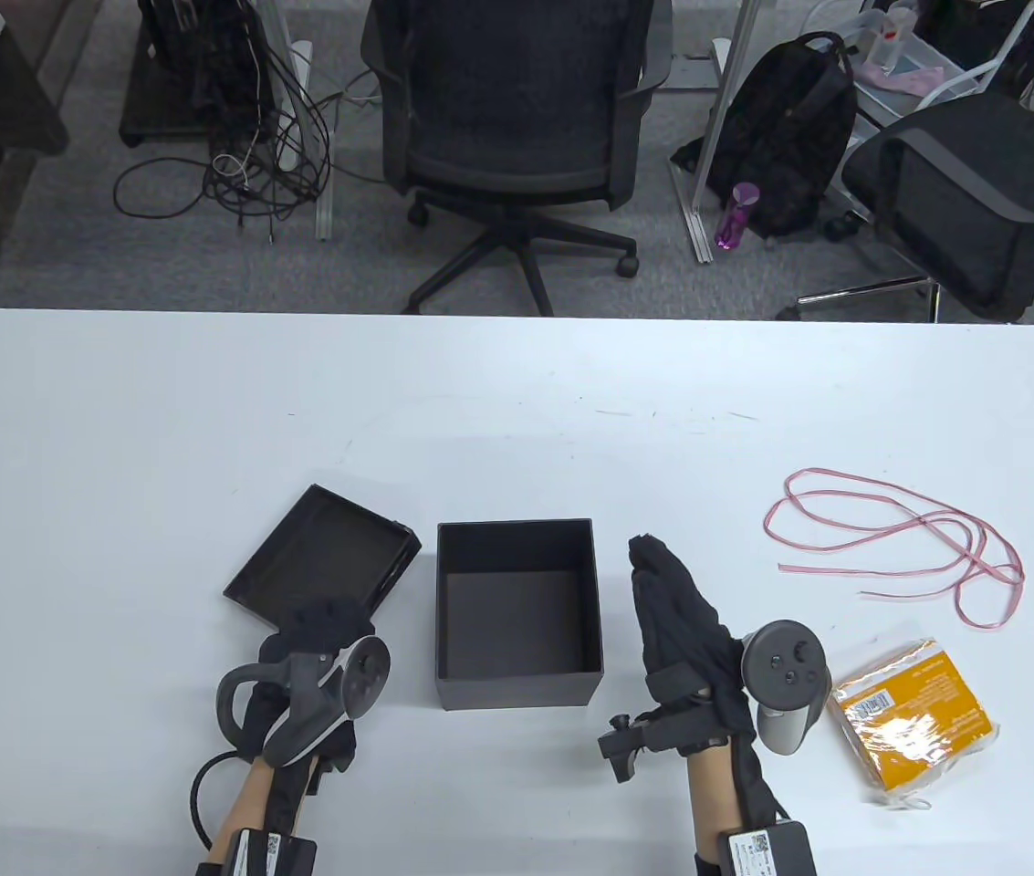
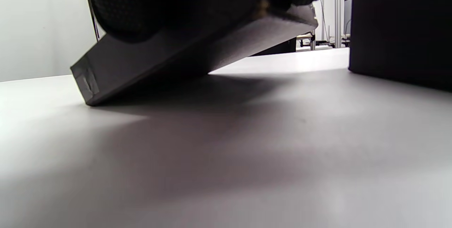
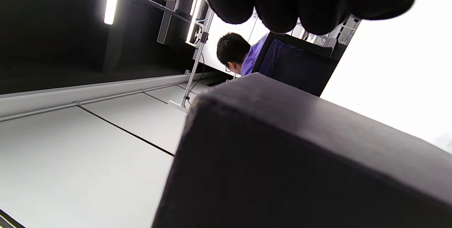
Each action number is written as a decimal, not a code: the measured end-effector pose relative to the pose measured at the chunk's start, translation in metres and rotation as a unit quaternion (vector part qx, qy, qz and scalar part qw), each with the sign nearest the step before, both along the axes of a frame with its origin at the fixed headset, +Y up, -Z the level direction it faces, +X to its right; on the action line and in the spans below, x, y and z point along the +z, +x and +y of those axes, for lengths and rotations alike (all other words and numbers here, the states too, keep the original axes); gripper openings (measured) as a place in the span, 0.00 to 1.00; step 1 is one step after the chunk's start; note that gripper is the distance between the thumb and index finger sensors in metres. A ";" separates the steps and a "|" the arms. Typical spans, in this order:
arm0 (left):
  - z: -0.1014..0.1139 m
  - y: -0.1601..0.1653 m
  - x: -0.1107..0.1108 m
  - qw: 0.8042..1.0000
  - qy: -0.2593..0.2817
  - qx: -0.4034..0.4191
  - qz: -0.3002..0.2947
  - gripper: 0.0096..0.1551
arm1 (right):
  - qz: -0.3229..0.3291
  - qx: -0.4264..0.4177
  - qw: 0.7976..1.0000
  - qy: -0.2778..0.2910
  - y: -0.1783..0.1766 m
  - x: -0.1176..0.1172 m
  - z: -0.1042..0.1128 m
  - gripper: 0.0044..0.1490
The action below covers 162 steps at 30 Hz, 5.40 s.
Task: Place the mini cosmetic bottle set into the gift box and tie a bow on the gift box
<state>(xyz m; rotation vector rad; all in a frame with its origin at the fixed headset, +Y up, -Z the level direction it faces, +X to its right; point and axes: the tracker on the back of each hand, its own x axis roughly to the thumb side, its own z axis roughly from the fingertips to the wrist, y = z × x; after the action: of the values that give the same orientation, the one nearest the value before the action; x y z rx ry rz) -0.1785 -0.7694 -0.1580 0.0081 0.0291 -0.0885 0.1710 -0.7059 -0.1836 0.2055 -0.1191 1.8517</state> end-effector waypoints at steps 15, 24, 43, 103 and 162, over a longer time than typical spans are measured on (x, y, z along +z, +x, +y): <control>-0.015 0.006 -0.002 0.998 -0.055 -0.020 -0.010 0.22 | 0.008 0.016 1.000 -0.005 -0.003 -0.001 -0.003 0.39; -0.020 0.004 -0.003 0.997 -0.073 -0.017 -0.018 0.23 | 0.013 0.022 1.000 -0.010 -0.004 -0.001 -0.005 0.40; 0.009 -0.015 0.008 0.997 0.002 0.079 0.013 0.37 | -0.078 0.417 0.900 -0.095 0.067 -0.007 0.003 0.57; 0.006 -0.015 0.007 0.996 -0.001 0.094 -0.006 0.36 | -0.182 0.671 0.626 -0.354 0.097 -0.015 -0.064 0.31; 0.006 -0.014 0.008 0.995 0.004 0.094 -0.015 0.37 | 0.133 0.189 0.930 0.287 -0.061 0.028 0.014 0.27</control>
<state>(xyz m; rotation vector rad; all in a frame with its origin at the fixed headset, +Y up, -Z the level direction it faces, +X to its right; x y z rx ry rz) -0.1923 -0.7629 -0.1499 0.0140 0.0000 0.1001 0.1101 -0.6921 -0.1561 0.9403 -0.4608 2.1077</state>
